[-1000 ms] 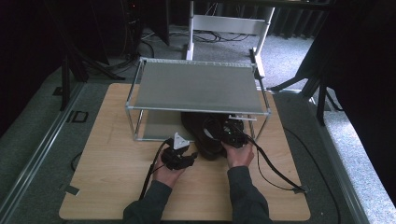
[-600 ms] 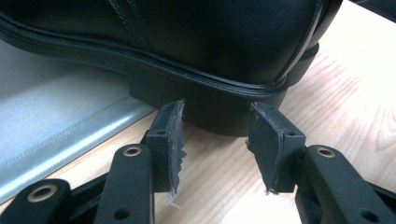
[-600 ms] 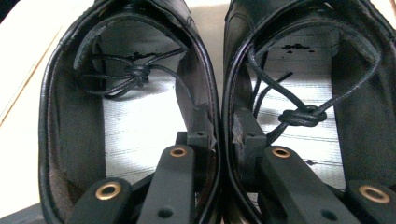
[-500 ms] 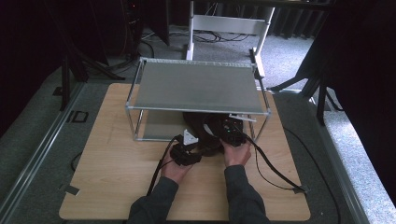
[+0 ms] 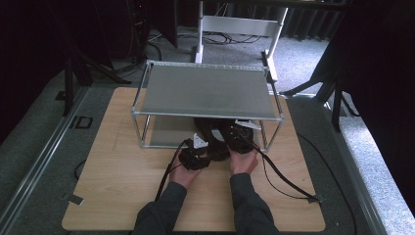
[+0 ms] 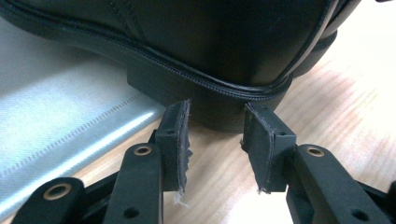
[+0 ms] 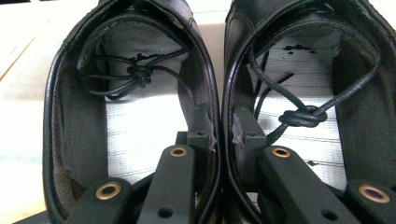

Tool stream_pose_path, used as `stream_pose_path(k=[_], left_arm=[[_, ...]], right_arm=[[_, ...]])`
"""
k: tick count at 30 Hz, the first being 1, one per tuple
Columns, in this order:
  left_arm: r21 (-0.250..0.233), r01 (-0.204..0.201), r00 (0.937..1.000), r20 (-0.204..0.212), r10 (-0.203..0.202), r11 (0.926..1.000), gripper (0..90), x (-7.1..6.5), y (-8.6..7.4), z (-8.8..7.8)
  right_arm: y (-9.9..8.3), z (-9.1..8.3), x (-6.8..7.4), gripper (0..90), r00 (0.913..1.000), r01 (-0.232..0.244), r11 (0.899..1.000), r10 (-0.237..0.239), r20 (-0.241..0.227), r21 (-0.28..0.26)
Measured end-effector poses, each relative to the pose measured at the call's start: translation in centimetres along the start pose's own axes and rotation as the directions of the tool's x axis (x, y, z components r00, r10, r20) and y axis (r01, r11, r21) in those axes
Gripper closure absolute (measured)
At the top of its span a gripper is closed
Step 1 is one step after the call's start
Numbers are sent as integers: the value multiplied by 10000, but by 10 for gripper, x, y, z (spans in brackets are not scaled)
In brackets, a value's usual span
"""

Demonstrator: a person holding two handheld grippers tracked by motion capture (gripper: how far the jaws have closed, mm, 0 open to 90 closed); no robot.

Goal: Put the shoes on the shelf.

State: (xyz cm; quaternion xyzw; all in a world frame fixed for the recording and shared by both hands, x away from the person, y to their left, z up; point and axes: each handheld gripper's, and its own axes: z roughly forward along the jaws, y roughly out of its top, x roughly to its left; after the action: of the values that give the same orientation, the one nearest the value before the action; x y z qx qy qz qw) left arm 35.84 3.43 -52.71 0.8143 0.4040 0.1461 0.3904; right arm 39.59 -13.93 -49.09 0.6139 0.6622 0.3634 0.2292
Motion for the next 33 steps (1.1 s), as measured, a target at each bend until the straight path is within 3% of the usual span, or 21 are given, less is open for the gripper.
stream_pose_path(k=[11,20,23,25,26,29,30,33], left_arm=[[-3,-84,9998,-190,84,10000,634,6,5,7],[37,-199,9998,-74,199,9998,634,12,6,11],[77,-220,9996,-152,221,9997,632,14,5,13],[16,247,9996,-131,-247,9997,630,21,3,18],[-43,445,9990,-41,-445,9990,616,23,3,18],[-33,370,9993,-47,-371,9993,601,23,4,18],[-39,373,9993,1,-373,9993,595,24,4,18],[-84,386,9993,-23,-386,9992,588,24,3,18]], right_arm=[[-1,3,3,800,9995,-140,9989,153,288,-439],[-2,6,3,789,9993,137,9980,-115,356,-617],[-1,7,2,742,9992,298,9969,-277,293,-729],[0,10,2,616,9982,575,9898,-589,-70,-1302],[2,11,1,604,9987,452,9888,-482,-171,-1423],[2,12,1,543,9971,677,9826,-727,-227,-1731],[-1,12,3,475,9960,754,9767,-834,-316,-2011],[-5,9,4,416,9967,728,9665,-793,-169,-2461]])
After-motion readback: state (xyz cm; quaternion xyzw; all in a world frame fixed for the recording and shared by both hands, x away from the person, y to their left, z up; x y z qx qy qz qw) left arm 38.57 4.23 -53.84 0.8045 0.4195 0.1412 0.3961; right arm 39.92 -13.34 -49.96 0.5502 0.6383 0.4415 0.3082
